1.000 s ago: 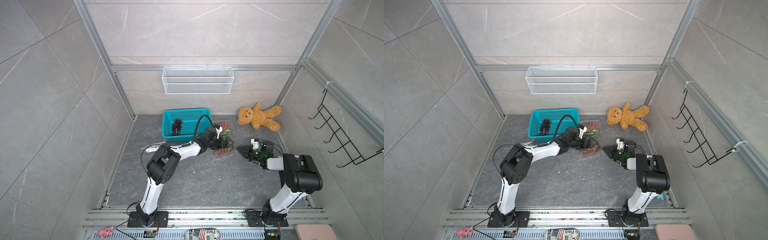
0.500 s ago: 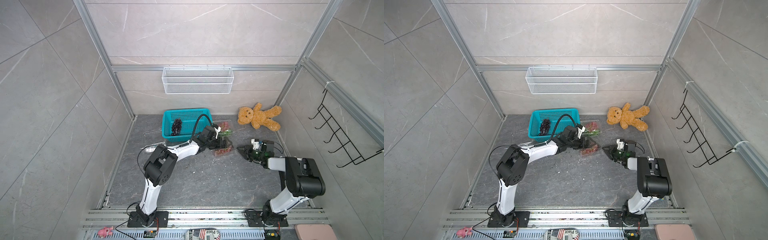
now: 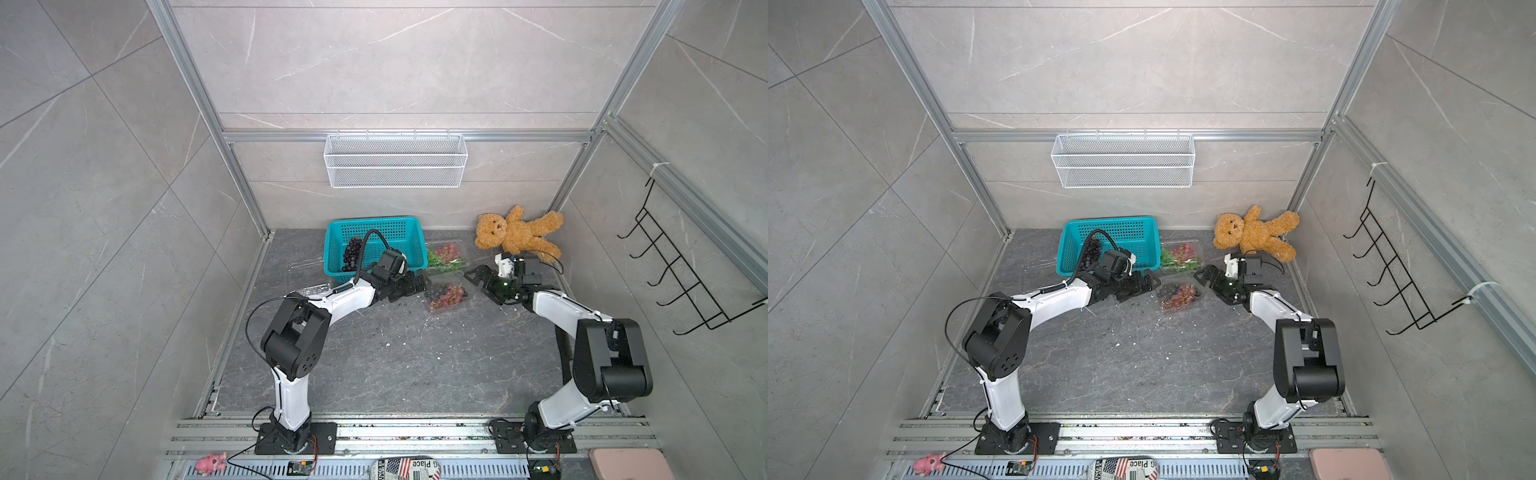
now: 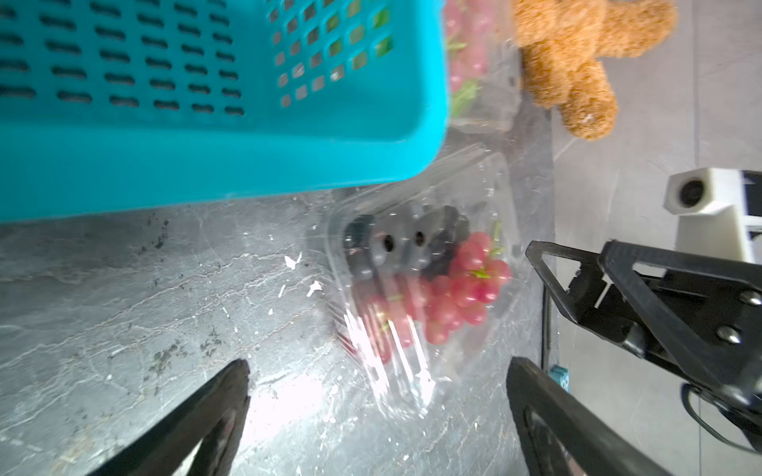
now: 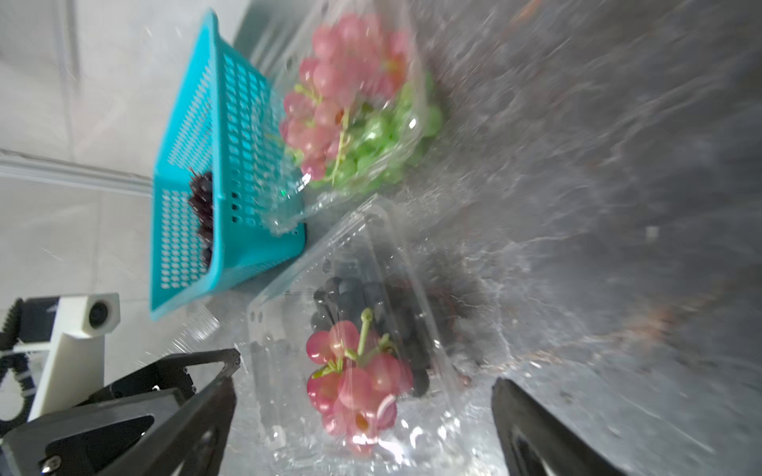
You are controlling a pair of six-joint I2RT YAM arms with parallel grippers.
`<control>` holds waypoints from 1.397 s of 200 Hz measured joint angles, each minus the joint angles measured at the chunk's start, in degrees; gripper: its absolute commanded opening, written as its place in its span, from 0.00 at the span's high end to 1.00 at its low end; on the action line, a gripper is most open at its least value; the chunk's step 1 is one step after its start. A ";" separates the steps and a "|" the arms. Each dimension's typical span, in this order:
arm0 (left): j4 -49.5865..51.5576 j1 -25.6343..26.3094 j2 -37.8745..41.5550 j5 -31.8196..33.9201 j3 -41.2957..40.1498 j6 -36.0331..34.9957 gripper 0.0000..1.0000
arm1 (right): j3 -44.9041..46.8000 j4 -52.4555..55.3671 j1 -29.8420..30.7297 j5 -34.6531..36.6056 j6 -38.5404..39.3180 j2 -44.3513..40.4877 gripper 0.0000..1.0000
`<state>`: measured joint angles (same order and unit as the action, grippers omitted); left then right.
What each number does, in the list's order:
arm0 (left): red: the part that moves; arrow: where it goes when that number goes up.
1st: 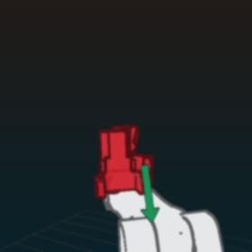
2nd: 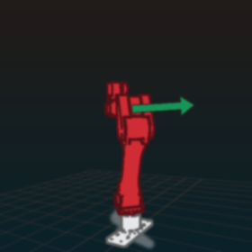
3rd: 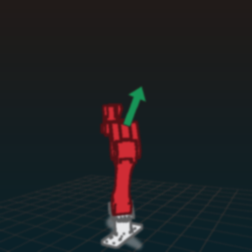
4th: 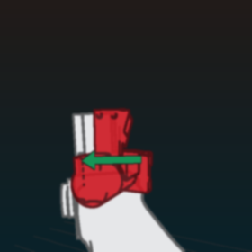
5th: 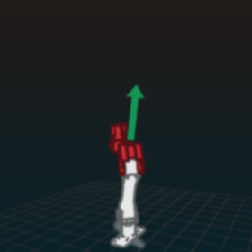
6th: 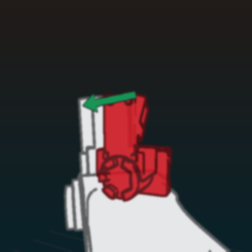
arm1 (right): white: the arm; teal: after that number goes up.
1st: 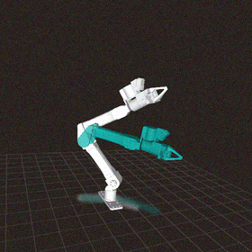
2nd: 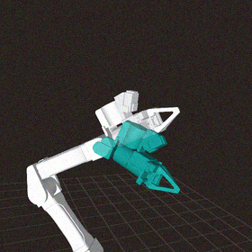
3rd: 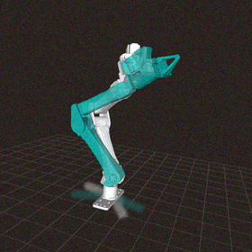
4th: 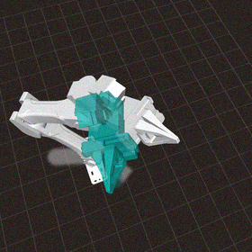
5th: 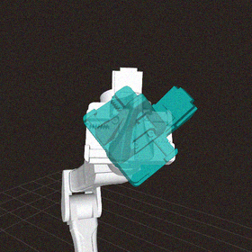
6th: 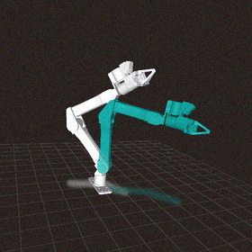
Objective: Pack grapes into containers
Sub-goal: Close the packing box at the center of the board.
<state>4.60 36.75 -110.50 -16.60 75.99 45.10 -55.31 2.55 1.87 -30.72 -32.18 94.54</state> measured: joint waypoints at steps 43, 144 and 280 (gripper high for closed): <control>-0.33 0.63 -6.34 -2.05 4.04 1.92 0.01 | -3.65 3.15 2.38 2.69 2.34 5.49 0.01; 0.90 1.68 -14.23 -5.29 16.41 2.43 0.01 | 0.39 3.61 2.58 2.62 2.29 1.79 0.06; 7.21 2.25 -12.98 -4.24 15.47 -5.66 0.02 | 6.71 9.18 -2.27 4.33 3.74 -8.31 0.01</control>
<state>11.81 39.00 -123.48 -20.84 91.46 39.44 -48.60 11.73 -0.40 -26.39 -28.45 86.24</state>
